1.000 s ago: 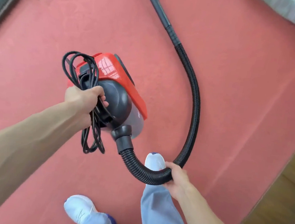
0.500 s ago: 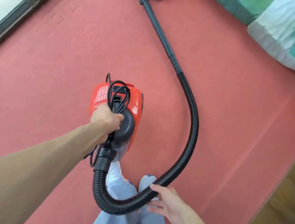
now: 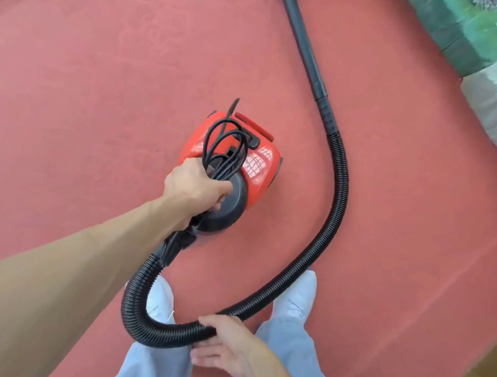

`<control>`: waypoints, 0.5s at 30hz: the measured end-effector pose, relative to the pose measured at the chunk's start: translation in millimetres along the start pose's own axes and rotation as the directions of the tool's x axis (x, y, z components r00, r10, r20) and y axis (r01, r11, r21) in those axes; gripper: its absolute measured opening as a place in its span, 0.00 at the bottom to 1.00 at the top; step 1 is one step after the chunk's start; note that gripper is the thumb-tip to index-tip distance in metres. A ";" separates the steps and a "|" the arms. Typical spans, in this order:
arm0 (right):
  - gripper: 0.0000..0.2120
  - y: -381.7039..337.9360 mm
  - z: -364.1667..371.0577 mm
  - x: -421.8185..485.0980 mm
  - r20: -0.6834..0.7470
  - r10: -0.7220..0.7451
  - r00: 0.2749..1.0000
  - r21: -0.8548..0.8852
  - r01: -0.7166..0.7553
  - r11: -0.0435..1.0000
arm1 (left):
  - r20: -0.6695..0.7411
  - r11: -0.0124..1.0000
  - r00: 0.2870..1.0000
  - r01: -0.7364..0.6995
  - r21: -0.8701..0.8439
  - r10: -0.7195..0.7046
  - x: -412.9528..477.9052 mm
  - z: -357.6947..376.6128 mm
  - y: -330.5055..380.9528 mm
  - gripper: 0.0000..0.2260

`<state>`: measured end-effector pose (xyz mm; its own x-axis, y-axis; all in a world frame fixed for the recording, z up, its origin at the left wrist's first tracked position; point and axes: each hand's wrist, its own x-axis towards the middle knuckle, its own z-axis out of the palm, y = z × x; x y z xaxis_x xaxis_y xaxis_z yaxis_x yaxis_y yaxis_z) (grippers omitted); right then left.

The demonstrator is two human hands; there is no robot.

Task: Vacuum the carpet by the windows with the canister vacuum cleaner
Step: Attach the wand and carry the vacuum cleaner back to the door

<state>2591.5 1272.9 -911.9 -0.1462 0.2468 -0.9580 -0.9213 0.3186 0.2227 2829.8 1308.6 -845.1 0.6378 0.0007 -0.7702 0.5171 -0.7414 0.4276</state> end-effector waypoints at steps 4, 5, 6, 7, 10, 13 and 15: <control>0.14 -26.6 -54.8 19.7 -0.082 -0.025 0.996 -0.138 0.013 0.990 | -0.110 0.998 0.994 -0.020 0.063 0.027 3.7 10.8 -3.7 0.08; 0.13 -36.7 -69.0 23.4 -0.144 -0.062 0.988 -0.181 0.036 0.983 | -0.123 0.995 0.992 -0.023 0.094 0.035 3.7 13.1 -3.3 0.10; 0.13 -49.0 -83.2 27.0 -0.223 -0.111 0.969 -0.219 0.061 0.974 | -0.141 0.991 0.989 -0.032 0.126 0.050 2.5 15.4 -1.9 0.11; 0.13 -63.6 -98.5 31.8 -0.304 -0.163 0.939 -0.245 0.088 0.966 | -0.166 0.986 0.983 -0.047 0.161 0.074 2.8 18.6 -1.5 0.12; 0.12 -114.6 -142.0 37.6 -0.522 -0.341 0.782 -0.404 0.125 0.906 | -0.240 0.964 0.962 -0.069 0.256 0.132 5.0 25.7 -4.9 0.11; 0.16 -162.2 -182.9 36.7 -0.672 -0.508 0.539 -0.573 0.058 0.818 | -0.272 0.943 0.945 -0.086 0.320 0.179 6.0 30.2 -6.6 0.10; 0.25 -188.0 -204.5 35.9 -0.709 -0.556 0.435 -0.580 0.089 0.810 | -0.285 0.930 0.934 -0.105 0.353 0.214 7.3 32.8 -8.2 0.10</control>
<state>2685.8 1034.8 -1025.1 0.1933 -0.7183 -0.6683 -0.9679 -0.2511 -0.0101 2811.5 1292.7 -869.7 0.8692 0.0328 -0.4933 0.2117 -0.9264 0.3114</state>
